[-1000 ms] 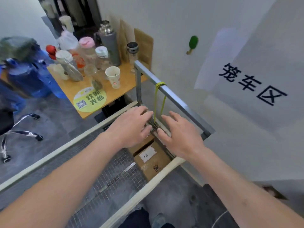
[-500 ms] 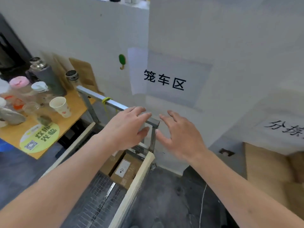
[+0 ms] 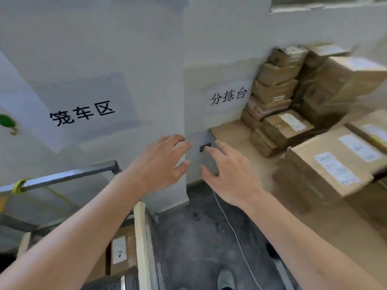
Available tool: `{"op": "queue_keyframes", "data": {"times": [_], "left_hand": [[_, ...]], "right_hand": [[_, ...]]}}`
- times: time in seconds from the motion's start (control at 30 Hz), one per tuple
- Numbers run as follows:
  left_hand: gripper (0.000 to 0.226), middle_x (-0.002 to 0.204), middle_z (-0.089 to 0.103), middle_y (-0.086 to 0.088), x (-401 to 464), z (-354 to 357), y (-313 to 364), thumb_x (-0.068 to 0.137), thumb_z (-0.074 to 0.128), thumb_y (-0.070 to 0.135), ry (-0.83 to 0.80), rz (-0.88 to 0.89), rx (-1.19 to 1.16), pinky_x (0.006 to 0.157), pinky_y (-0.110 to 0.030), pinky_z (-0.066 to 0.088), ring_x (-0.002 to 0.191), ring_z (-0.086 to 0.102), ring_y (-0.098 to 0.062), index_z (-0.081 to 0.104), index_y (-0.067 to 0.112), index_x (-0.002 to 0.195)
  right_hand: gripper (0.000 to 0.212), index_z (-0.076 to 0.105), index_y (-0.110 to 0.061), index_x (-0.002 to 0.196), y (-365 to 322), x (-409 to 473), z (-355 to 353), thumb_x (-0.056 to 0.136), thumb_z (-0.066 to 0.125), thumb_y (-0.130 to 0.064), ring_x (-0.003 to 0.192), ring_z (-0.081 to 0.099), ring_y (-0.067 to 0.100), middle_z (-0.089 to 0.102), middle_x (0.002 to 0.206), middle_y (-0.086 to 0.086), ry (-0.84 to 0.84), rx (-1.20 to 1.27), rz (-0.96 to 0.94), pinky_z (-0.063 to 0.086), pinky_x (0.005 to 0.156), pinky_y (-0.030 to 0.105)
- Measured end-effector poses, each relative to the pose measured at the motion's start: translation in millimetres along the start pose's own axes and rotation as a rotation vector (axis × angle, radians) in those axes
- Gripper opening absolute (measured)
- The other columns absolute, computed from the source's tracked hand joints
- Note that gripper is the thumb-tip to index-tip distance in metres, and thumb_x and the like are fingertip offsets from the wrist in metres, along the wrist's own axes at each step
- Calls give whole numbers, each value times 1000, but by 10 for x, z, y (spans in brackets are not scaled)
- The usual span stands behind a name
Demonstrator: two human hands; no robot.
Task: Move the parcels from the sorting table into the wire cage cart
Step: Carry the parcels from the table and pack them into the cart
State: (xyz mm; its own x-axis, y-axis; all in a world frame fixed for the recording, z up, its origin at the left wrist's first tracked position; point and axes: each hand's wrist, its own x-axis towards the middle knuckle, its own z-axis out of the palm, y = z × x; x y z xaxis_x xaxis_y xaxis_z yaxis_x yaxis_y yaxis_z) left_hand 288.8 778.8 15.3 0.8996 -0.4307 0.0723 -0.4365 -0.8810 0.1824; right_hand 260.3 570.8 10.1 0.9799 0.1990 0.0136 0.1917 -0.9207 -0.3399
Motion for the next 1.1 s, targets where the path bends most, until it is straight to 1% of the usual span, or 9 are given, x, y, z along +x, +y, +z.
{"op": "queue_keyframes", "data": {"times": [0.07, 0.17, 0.3, 0.43, 0.6, 0.73, 0.9, 1.0, 1.1], "left_hand": [[53, 151, 45, 3, 127, 15, 314, 104, 52, 42, -4, 102, -15, 109, -40, 42, 137, 46, -25, 44, 25, 153], [54, 152, 47, 0, 319, 85, 784, 104, 55, 41, -8, 229, -24, 108, -38, 42, 137, 47, -25, 46, 22, 154], [56, 154, 46, -2, 581, 203, 1481, 102, 55, 42, -32, 394, -20, 111, -44, 45, 140, 46, -24, 44, 23, 154], [58, 157, 42, 3, 760, 323, 2298, 104, 51, 45, -40, 505, -6, 113, -39, 44, 143, 42, -20, 39, 28, 157], [57, 156, 40, 6, 951, 528, 3287, 104, 50, 44, -99, 588, -47, 110, -36, 46, 141, 42, -18, 36, 30, 158], [57, 159, 38, 3, 1105, 707, 3982, 104, 51, 43, -134, 611, -66, 110, -38, 47, 141, 44, -20, 37, 30, 157], [57, 156, 40, 6, 1378, 911, 4638, 104, 52, 44, -156, 658, -79, 107, -34, 45, 138, 45, -19, 36, 31, 158], [57, 156, 40, 7, 1644, 1035, 4932, 104, 53, 43, -178, 693, -81, 106, -33, 46, 137, 46, -17, 37, 31, 157], [56, 156, 39, 8, 2005, 1180, 5181, 104, 53, 43, -206, 722, -93, 104, -32, 46, 135, 47, -17, 39, 30, 156]], "right_hand": [[63, 41, -28, 157, 238, -263, -126, 101, 46, -57, 151, 32, 23, 31, 167, 2, 35, -11, 80, 33, 119, 40], [64, 41, -30, 157, 585, -629, -308, 101, 44, -60, 150, 34, 23, 32, 167, 3, 90, -22, 196, 33, 118, 40], [65, 43, -31, 155, 1091, -1112, -520, 98, 47, -62, 147, 39, 21, 37, 165, 2, 165, -32, 351, 37, 117, 40], [64, 44, -31, 155, 1634, -1627, -734, 100, 45, -61, 145, 41, 20, 37, 163, -3, 193, -21, 480, 38, 115, 39], [62, 46, -32, 153, 2360, -2244, -947, 99, 46, -61, 147, 38, 20, 37, 164, -1, 216, 4, 590, 37, 117, 40], [67, 44, -32, 156, 2956, -2641, -1100, 98, 40, -65, 150, 35, 20, 33, 166, 0, 225, -3, 660, 34, 118, 42], [77, 46, -31, 154, 3535, -2870, -1219, 88, 32, -67, 148, 37, 23, 37, 165, 3, 261, 9, 768, 35, 117, 41], [77, 46, -30, 155, 3819, -2882, -1266, 88, 33, -66, 149, 36, 23, 36, 165, 4, 285, 30, 810, 33, 118, 41], [68, 44, -28, 156, 4153, -2826, -1320, 96, 44, -62, 150, 34, 25, 33, 167, 7, 315, 43, 875, 30, 118, 41]]}}
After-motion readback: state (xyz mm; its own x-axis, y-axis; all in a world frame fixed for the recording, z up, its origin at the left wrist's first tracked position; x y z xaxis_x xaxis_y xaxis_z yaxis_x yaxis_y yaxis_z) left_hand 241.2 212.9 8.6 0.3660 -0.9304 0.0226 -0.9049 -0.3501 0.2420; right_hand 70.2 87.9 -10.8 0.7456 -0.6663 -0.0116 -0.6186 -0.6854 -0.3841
